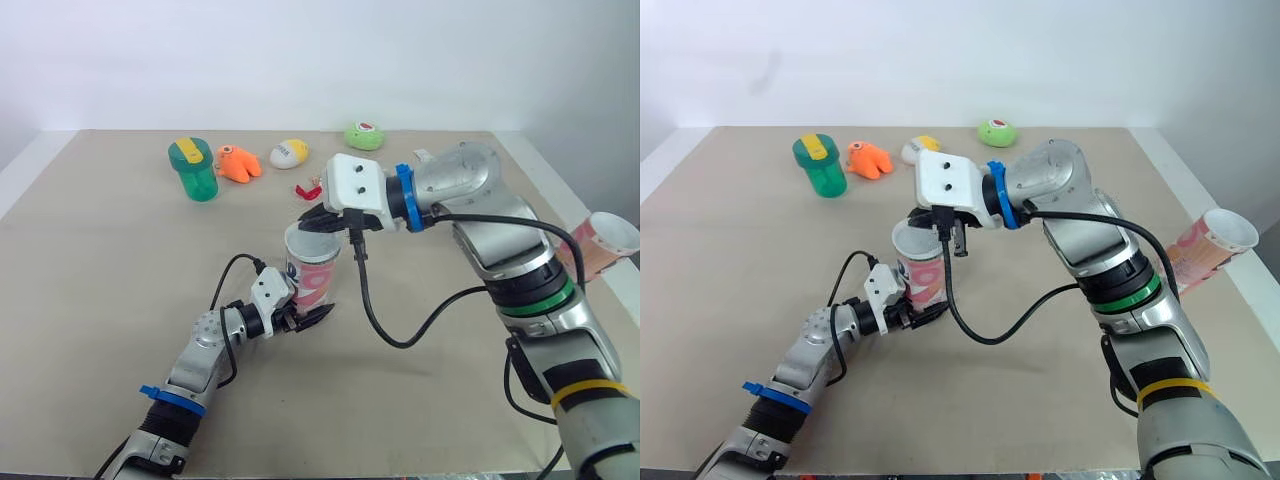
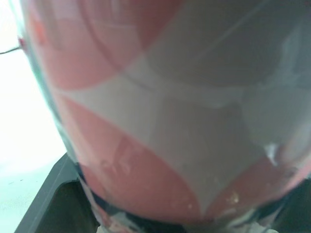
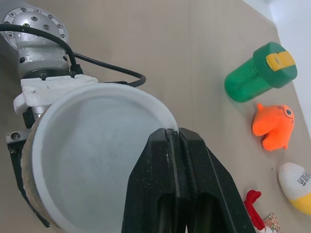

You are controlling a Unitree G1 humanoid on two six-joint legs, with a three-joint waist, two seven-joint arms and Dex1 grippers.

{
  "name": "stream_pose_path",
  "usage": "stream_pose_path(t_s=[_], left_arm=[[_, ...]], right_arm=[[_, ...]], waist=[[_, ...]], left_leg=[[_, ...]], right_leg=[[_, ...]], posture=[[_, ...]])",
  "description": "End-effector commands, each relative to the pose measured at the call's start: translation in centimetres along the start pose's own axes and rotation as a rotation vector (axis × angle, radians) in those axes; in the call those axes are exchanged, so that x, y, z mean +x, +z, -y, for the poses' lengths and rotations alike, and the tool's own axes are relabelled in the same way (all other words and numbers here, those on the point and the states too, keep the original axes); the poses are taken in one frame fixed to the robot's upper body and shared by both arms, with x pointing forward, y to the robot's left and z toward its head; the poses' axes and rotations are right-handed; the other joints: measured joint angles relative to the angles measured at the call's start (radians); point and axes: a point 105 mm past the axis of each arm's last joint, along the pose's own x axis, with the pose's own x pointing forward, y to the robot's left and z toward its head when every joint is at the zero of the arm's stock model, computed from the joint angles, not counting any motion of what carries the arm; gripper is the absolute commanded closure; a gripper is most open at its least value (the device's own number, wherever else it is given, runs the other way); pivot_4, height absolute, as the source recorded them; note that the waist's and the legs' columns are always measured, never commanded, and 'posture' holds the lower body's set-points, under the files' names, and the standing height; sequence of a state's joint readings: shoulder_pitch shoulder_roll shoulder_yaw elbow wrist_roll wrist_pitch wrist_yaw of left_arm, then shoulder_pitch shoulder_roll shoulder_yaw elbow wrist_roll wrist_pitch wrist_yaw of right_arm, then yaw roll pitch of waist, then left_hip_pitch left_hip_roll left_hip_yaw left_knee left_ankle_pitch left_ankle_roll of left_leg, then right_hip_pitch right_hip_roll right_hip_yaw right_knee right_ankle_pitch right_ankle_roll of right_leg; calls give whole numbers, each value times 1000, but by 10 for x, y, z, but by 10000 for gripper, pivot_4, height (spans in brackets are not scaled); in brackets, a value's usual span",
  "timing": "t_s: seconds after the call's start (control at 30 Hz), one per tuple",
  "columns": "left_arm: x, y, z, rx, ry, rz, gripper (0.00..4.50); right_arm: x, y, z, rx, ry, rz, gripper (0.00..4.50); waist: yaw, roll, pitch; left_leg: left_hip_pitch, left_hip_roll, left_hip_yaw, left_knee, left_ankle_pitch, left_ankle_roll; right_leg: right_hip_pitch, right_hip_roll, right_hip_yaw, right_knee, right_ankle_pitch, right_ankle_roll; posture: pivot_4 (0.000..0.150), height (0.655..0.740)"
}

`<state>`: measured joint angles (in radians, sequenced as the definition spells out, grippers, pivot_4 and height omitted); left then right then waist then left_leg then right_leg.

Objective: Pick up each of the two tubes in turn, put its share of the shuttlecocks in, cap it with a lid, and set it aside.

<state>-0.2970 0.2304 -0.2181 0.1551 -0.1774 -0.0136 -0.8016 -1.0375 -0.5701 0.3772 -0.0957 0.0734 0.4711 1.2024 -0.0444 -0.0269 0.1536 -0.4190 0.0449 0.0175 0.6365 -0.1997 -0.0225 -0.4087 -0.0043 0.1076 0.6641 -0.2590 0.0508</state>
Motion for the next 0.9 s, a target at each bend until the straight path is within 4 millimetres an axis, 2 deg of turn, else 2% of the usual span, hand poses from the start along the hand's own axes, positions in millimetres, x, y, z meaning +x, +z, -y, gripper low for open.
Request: stream_pose_path(t_s=[0.03, 0.3, 0.47, 0.9], left_arm=[[-2, -24, 8, -53, -22, -88, 10264], [-2, -25, 9, -55, -24, -89, 10264], [-2, -24, 9, -54, -24, -89, 10264], [-1, -26, 12, -64, -32, -89, 10264]], right_arm=[[5, 8, -6, -35, 9, 24, 43365], [9, 5, -13, -54, -21, 33, 43365], [9, -1, -25, -46, -16, 37, 43365], [21, -8, -28, -34, -95, 60, 43365]], waist=[[0, 0, 0], [0, 0, 0], [0, 0, 0], [-1, 0, -1]], left_leg=[[0, 0, 0, 0, 0, 0], [1, 0, 0, 0, 0, 0], [2, 0, 0, 0, 0, 0], [5, 1, 1, -1, 0, 0]], right_leg=[[0, 0, 0, 0, 0, 0], [1, 0, 0, 0, -1, -2], [1, 0, 0, 0, -1, -2], [3, 0, 0, 0, -2, -3]], posture=[[1500, 7400], [1500, 7400], [1500, 7400], [1500, 7400]])
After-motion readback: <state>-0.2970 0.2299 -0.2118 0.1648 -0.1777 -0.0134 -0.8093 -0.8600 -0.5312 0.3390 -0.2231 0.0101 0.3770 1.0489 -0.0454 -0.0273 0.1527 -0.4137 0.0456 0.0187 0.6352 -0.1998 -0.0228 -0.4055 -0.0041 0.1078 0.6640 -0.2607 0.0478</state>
